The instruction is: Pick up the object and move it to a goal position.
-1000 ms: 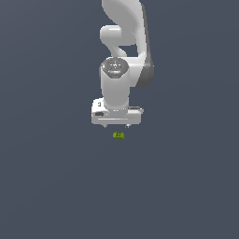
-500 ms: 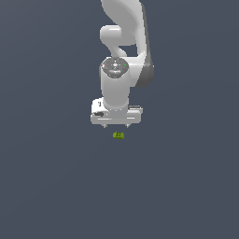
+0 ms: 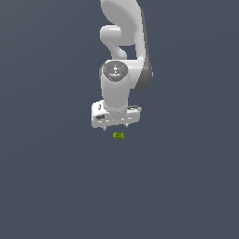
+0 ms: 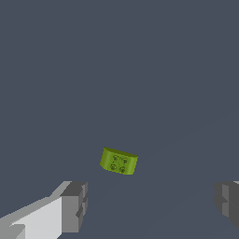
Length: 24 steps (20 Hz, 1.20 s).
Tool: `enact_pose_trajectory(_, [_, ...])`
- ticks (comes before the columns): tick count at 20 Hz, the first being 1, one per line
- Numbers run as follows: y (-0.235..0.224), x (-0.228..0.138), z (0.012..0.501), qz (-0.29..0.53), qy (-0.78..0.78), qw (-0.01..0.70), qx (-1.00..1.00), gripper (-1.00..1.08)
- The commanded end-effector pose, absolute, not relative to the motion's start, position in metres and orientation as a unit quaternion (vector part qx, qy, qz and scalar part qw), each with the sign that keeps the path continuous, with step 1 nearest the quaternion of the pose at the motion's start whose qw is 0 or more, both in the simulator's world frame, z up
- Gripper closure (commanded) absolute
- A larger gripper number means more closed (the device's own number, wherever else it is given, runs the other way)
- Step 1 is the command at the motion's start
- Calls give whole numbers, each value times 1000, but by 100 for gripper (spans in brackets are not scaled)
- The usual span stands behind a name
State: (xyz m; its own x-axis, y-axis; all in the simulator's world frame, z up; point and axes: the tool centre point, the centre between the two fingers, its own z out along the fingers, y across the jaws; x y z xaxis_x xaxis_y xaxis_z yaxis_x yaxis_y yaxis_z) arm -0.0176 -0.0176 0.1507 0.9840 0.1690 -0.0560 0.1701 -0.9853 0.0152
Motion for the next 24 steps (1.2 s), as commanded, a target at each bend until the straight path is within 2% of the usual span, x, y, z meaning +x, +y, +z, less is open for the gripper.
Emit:
enact_pose_trajectory(1, [-18, -19, 146, -28, 111, 11, 993, -92])
enact_pose_trajectory(24, [-19, -39, 93, -24, 443, 9, 896, -92])
